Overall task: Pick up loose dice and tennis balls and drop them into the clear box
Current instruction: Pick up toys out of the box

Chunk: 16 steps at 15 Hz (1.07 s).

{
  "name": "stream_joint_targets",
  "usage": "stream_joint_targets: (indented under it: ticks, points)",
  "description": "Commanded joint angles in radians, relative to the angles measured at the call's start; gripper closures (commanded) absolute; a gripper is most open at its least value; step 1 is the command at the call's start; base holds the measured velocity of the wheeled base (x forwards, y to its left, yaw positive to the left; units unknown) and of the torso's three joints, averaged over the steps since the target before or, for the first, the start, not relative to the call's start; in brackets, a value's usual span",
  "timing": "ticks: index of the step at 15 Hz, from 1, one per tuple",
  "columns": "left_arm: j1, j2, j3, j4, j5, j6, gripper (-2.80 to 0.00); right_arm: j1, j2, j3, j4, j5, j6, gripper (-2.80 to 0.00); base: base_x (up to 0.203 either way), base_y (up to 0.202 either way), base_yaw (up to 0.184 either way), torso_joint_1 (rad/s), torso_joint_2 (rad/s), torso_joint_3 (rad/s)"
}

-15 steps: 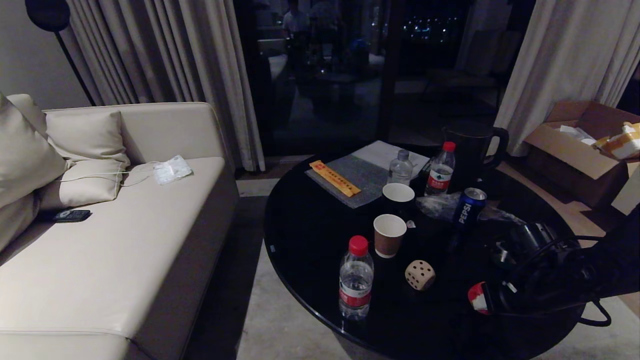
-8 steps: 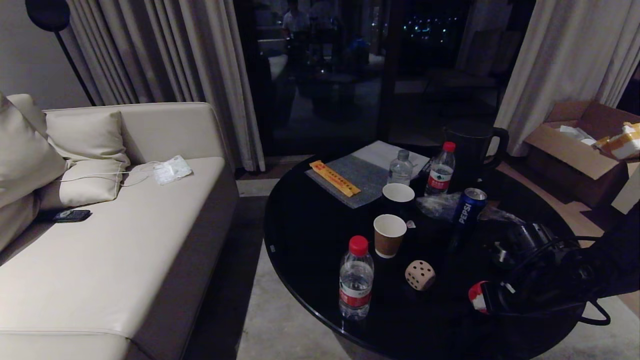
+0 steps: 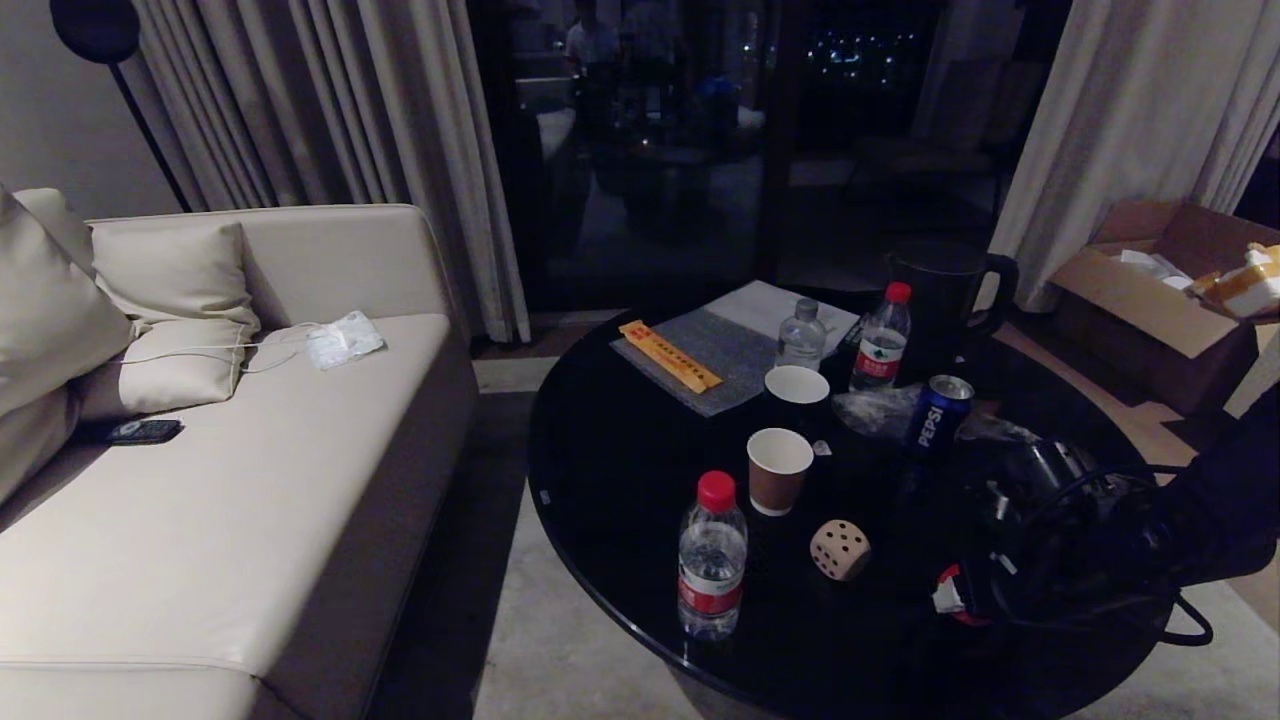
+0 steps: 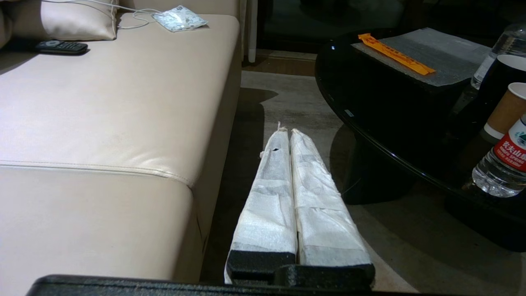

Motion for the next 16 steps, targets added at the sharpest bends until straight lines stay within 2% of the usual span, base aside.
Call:
stream_joint_targets:
  ticks: [1, 5, 6, 12, 16]
  points:
    - [0.0, 0.002, 0.002, -0.001, 0.0, -0.001, 0.0, 0.011, -0.005, -0.007, -0.004, -0.002, -0.001, -2.8, 0.0, 0.0, 0.0, 0.0, 0.0, 0.0]
    - [0.0, 0.002, 0.002, -0.001, 0.0, -0.001, 0.0, 0.03, -0.002, -0.019, -0.009, -0.005, -0.018, -2.8, 0.0, 0.0, 0.0, 0.0, 0.0, 0.0]
    - [0.0, 0.002, 0.002, -0.001, 0.001, -0.001, 0.0, 0.03, 0.0, -0.019, -0.014, -0.005, -0.018, 0.0, 0.0, 0.0, 0.0, 0.0, 0.0, 0.0]
    - [0.0, 0.002, 0.002, -0.001, 0.0, -0.001, 0.0, 0.03, -0.003, -0.02, -0.015, -0.006, -0.024, 0.0, 0.0, 0.0, 0.0, 0.0, 0.0, 0.0]
    - [0.0, 0.002, 0.002, -0.001, 0.0, -0.001, 0.0, 0.027, -0.105, -0.003, -0.007, -0.011, -0.019, 0.0, 0.0, 0.0, 0.0, 0.0, 0.0, 0.0]
